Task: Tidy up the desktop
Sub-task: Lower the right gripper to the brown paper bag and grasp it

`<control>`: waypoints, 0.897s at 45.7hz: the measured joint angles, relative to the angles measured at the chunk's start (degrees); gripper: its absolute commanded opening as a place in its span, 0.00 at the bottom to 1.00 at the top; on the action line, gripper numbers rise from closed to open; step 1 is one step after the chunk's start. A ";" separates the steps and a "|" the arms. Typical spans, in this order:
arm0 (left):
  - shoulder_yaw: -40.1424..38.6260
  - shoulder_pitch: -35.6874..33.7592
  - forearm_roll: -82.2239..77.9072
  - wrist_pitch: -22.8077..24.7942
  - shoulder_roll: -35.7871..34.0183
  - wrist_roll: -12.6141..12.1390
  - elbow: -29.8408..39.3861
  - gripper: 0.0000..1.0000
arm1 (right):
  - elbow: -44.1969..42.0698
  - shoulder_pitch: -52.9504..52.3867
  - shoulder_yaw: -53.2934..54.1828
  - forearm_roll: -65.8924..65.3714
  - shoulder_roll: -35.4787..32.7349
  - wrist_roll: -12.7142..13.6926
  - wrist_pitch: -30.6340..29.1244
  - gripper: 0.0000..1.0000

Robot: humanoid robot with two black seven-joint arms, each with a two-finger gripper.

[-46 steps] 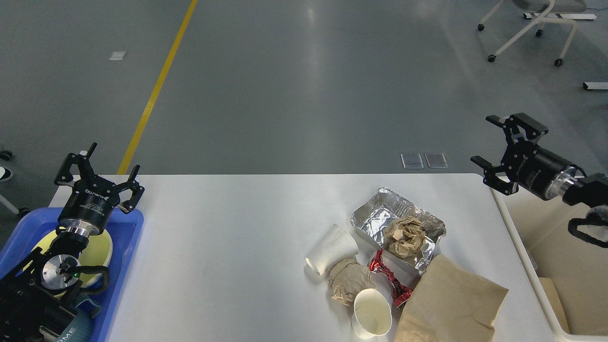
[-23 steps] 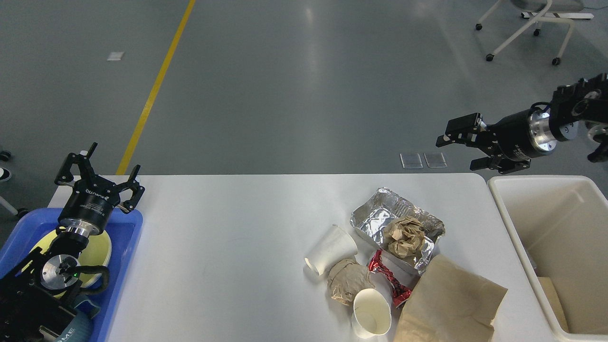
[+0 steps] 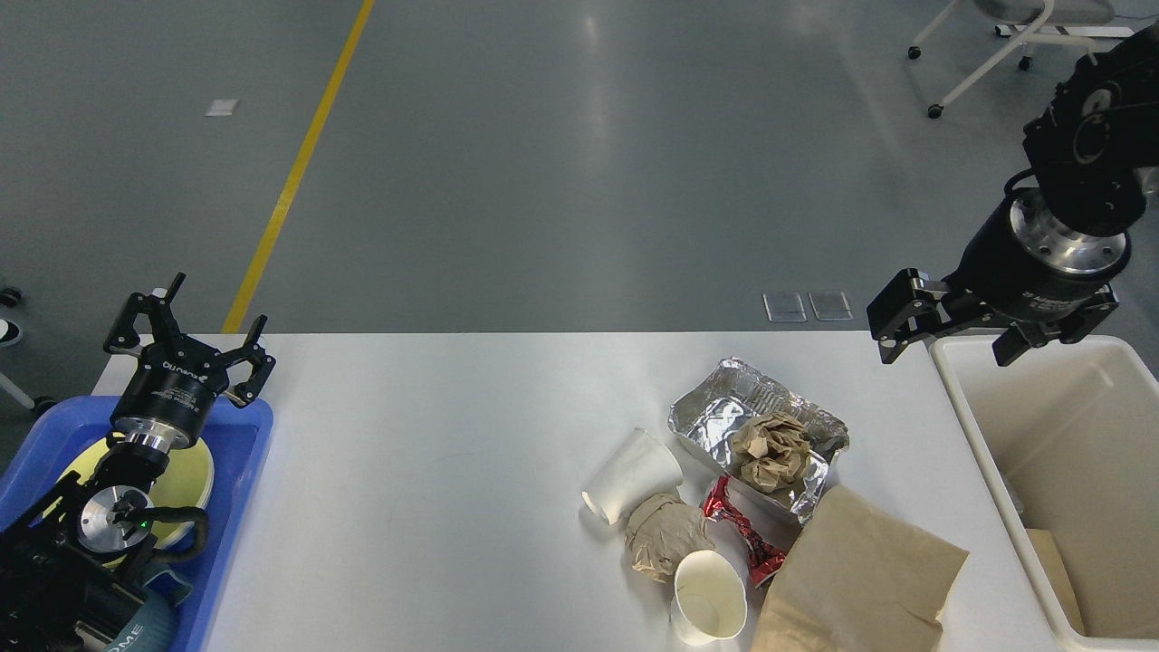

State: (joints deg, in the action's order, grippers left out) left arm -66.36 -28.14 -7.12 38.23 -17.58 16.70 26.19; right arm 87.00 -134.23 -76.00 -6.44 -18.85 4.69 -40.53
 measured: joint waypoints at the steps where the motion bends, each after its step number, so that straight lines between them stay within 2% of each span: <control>1: 0.00 0.00 0.00 0.00 0.00 0.00 0.00 0.96 | 1.79 -1.14 0.00 0.61 -0.09 0.22 -0.12 1.00; 17: 0.00 -0.08 0.00 0.00 0.00 0.00 0.00 0.96 | 6.20 -2.12 0.79 4.22 -1.59 -0.29 -0.51 1.00; 24: 0.00 -0.08 0.00 0.00 0.00 0.00 0.00 0.96 | 6.16 1.25 0.40 3.66 -3.86 -0.30 -0.08 1.00; 41: 0.00 -0.09 0.00 0.00 0.00 0.00 0.00 0.96 | 5.79 15.92 1.18 -3.66 -18.00 -0.34 3.25 0.98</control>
State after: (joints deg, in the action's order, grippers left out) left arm -66.36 -28.22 -7.12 38.23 -17.58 16.70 26.19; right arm 92.78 -118.31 -74.82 -10.10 -36.86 4.35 -37.28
